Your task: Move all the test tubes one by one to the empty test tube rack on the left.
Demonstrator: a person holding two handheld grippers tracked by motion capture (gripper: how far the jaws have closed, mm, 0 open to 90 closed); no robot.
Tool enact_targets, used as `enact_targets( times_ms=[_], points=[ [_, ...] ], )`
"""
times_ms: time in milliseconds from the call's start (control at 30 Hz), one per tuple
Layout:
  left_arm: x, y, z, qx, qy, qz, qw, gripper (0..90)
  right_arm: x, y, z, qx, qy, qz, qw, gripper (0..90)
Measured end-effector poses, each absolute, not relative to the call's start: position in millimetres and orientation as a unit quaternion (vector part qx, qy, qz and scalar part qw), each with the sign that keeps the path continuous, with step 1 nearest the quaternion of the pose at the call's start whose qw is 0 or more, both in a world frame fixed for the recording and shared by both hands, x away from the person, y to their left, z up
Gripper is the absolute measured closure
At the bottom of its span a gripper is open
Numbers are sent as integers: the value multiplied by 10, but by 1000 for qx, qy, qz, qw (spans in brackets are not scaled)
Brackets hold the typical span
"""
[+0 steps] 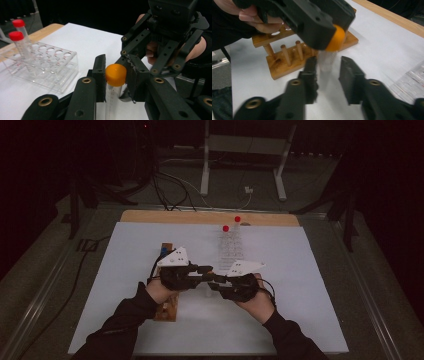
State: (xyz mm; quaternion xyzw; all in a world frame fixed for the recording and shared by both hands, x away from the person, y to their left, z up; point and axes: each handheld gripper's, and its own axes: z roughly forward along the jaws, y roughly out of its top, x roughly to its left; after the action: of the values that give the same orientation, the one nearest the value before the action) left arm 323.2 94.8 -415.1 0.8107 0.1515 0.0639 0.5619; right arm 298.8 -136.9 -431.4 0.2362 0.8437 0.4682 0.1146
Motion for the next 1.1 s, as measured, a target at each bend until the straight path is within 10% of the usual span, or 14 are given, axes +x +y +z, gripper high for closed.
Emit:
enact_targets(
  times_ms=[700,1100],
  points=[
    [3202,1539,-3846,787,195,138,569,720,3044,-1565,-4201,274,811,498,136,33],
    [3164,1908,-3772,774,225,167,568,720,3037,-1579,-4187,282,804,501,150,0]
  ],
)
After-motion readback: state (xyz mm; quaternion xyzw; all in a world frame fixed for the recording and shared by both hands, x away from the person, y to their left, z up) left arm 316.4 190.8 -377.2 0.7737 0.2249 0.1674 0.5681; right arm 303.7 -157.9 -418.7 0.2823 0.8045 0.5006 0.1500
